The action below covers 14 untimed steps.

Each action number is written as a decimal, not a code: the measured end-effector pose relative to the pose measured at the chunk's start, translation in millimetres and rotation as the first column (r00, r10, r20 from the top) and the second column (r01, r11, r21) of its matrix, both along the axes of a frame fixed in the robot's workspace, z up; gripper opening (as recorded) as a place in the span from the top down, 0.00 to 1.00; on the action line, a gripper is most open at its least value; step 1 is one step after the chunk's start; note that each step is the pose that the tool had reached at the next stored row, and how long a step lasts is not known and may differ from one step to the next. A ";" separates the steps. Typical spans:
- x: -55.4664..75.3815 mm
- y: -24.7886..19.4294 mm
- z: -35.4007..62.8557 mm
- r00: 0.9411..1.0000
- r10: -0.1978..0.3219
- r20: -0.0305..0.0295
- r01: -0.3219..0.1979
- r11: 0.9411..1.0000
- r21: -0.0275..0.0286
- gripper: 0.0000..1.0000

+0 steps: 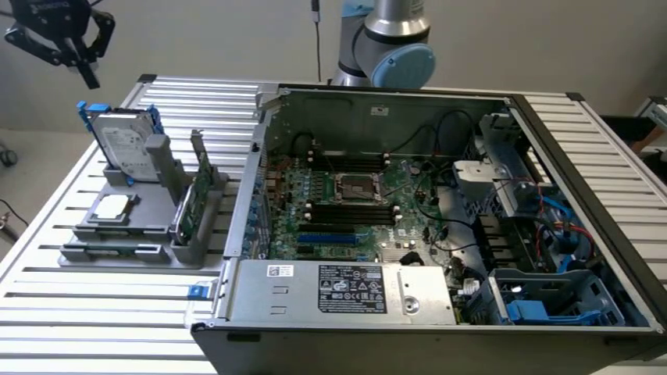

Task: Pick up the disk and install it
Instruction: 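Pick up the disk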

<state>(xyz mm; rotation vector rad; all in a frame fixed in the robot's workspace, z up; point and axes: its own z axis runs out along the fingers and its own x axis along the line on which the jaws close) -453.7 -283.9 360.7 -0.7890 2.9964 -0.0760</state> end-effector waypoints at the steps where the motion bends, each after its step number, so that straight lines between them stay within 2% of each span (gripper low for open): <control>1: 0.0 0.0 -0.2 1.000 0.018 0.000 -0.018 1.000 0.000 0.89; 4: 0.0 0.0 -1.1 0.997 0.073 -0.001 -0.073 0.997 0.000 0.89; 7: 0.0 0.0 -1.8 0.992 0.127 -0.003 -0.127 0.992 0.000 0.89; 10: 0.0 0.0 -2.6 0.983 0.181 -0.005 -0.181 0.983 0.001 0.89; 14: 0.1 0.0 -3.5 0.968 0.252 -0.010 -0.252 0.968 0.002 0.89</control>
